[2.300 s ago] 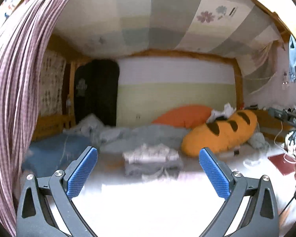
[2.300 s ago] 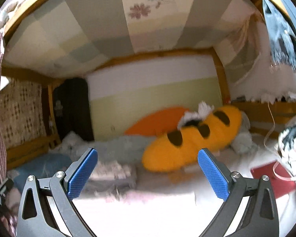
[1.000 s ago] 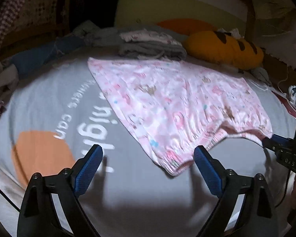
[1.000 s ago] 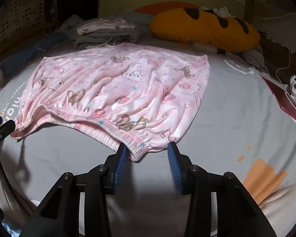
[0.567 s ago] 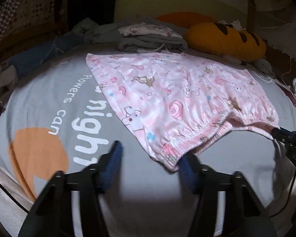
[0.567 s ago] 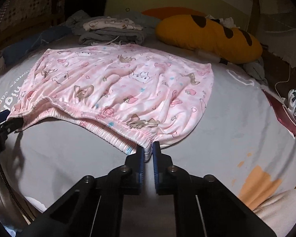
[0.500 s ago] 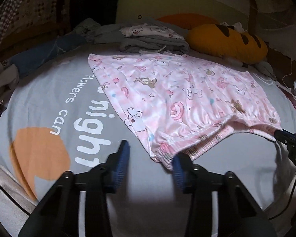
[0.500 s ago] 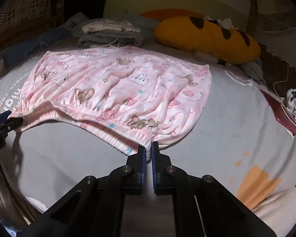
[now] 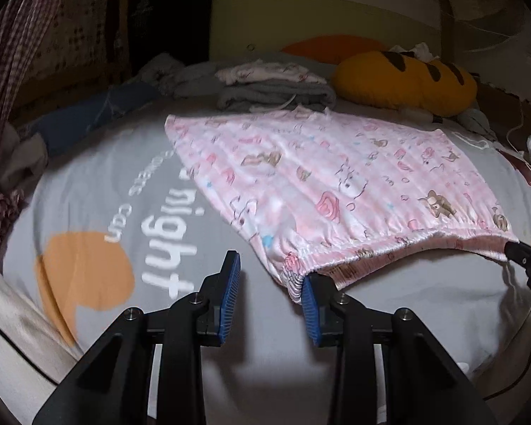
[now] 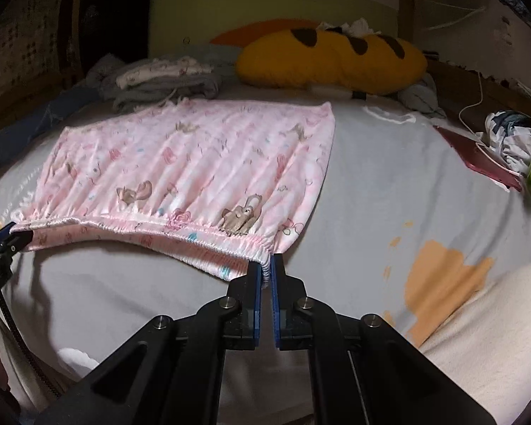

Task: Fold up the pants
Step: 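Grasp the pants waistband with the right tool and lay it flat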

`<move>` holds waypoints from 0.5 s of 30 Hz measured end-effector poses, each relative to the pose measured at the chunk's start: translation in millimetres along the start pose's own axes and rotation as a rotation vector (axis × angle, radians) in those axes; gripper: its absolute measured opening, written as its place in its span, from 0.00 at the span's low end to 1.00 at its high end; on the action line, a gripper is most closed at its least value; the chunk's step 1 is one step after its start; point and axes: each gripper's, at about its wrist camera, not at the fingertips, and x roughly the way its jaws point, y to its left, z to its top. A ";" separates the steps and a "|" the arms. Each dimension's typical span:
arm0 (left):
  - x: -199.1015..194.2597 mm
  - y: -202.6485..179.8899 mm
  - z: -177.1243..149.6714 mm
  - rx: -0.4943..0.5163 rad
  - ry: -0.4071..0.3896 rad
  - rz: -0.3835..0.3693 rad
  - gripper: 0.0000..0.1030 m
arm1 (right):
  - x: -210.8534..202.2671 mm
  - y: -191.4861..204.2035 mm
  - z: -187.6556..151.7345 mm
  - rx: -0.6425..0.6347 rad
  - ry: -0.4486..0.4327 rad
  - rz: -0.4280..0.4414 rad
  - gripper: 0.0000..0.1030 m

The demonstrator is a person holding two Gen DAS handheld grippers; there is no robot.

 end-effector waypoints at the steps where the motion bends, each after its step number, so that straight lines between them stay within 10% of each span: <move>1: 1.2 1.0 -2.1 -0.015 0.006 0.001 0.32 | 2.6 2.0 -0.2 -0.013 0.002 -0.008 0.04; 7: 3.2 -4.8 -14.3 -0.012 -0.005 0.051 0.34 | 12.1 6.4 -2.6 -0.032 0.017 -0.030 0.04; 15: 10.4 4.6 -15.8 -0.050 0.017 0.087 0.64 | 17.4 8.5 -3.6 -0.058 0.030 -0.048 0.05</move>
